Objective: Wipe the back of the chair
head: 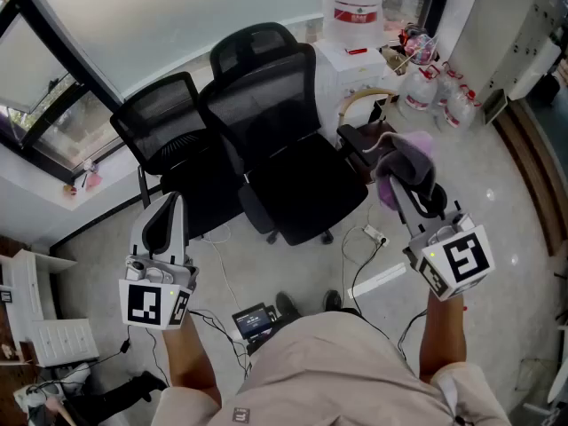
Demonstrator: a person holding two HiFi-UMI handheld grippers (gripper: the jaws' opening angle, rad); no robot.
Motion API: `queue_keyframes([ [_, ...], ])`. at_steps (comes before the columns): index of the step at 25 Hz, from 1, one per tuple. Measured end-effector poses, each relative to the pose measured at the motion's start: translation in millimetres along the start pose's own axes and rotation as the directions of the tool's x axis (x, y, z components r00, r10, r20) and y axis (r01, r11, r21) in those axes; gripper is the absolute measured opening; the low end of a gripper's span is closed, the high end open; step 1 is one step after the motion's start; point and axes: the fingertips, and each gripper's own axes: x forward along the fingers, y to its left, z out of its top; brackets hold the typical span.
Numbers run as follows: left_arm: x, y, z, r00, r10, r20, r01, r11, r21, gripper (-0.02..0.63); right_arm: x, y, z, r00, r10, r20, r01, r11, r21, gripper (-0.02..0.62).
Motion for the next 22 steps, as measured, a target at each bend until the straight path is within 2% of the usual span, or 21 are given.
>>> queue_keyframes([
  [18,4.6,19.2,-14.8,1.0,-0.026,0.004,0.026,0.999,-0.022,0.007,19.0,13.0,-0.2,1.0,-0.019,-0.012,0.019,1.0,0.003,0.058],
  [22,3.1,29.0,-21.3,0.999,-0.04,0.007,0.04,0.999,-0.028,0.007,28.3,22.6,2.6,1.0,-0.015,-0.002,0.015,0.999,0.036,0.06],
])
